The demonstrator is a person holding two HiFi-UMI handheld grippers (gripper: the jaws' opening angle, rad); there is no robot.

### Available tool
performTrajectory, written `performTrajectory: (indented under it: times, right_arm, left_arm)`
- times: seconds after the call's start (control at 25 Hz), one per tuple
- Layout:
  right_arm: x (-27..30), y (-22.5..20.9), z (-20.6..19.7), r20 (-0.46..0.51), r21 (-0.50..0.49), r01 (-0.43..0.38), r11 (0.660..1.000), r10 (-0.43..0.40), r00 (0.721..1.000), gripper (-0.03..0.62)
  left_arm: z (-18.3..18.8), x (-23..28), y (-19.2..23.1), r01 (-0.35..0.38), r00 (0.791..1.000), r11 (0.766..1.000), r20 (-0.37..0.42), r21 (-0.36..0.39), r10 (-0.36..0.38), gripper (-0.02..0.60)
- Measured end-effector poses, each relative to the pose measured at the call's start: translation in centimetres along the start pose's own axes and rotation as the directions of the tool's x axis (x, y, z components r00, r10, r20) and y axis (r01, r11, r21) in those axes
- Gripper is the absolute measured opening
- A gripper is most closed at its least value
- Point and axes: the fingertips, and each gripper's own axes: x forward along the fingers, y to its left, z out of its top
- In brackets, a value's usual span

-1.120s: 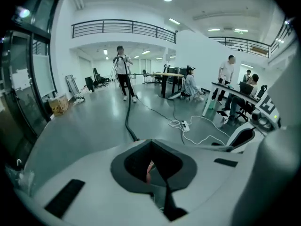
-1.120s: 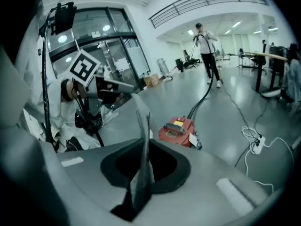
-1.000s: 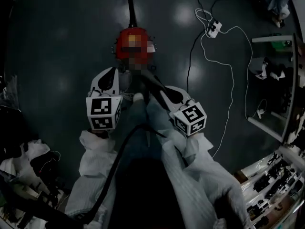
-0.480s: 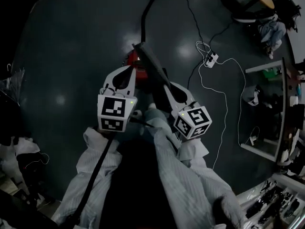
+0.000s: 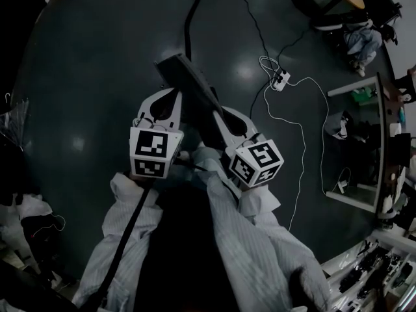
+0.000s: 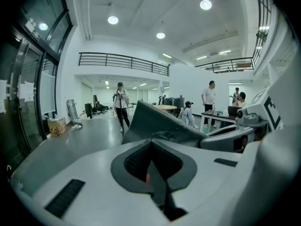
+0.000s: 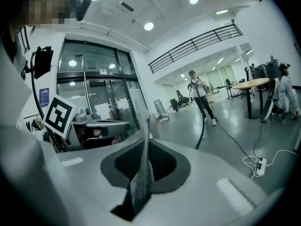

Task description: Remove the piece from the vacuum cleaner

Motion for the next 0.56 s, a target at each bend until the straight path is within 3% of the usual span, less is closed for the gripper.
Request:
performTrajectory:
  times: [0.56]
  right_arm:
    - [-0.67, 0.87, 0.12, -0.006, -0.015, -0.001, 1.000, 0.001, 1.000, 0.028]
  left_arm:
    - [0.15, -0.45, -0.73, 0.022, 1.000, 1.000, -0.002, 0.023, -0.022, 0.005]
